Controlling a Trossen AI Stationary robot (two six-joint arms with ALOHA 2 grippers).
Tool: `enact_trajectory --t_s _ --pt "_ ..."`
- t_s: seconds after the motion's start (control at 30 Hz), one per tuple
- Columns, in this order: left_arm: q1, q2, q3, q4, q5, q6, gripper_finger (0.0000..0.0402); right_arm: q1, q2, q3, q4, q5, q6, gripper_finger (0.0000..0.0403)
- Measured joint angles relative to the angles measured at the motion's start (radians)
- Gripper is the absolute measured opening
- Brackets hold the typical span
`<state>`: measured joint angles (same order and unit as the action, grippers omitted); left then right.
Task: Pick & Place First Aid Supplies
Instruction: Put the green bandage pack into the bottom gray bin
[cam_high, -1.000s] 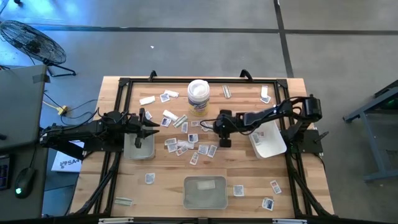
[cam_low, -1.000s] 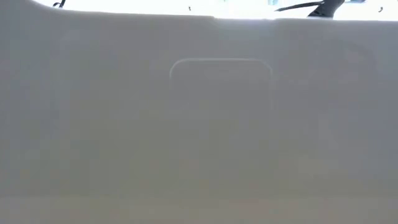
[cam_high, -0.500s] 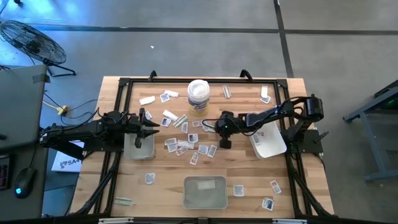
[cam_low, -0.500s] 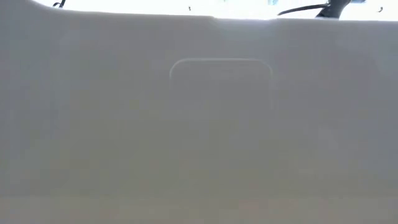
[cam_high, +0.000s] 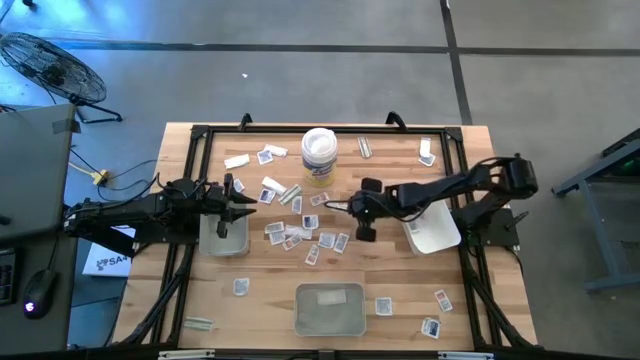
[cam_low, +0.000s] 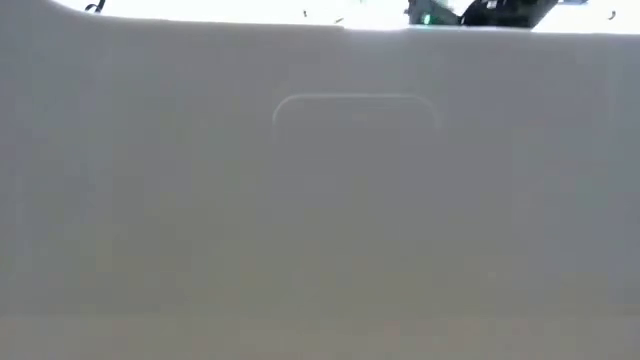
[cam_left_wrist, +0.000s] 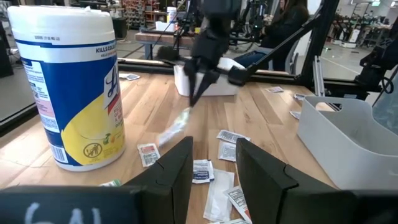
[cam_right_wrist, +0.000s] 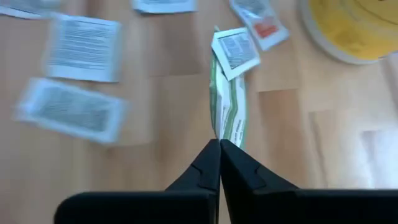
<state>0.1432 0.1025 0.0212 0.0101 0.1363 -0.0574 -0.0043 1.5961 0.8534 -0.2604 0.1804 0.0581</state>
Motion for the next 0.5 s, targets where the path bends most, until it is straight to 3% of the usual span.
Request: enact_trajectory --t_s 0.2,0.5 --pt "0.0 0.0 0.0 0.0 0.0 0.0 0.012 0.06 -0.049 0.06 -0.098 -0.075 0.149 0.0001" --pt "0.0 0.0 0.0 0.0 0.0 0.0 0.012 0.139 -0.086 0.095 -0.067 -0.164 0.398 0.0002"
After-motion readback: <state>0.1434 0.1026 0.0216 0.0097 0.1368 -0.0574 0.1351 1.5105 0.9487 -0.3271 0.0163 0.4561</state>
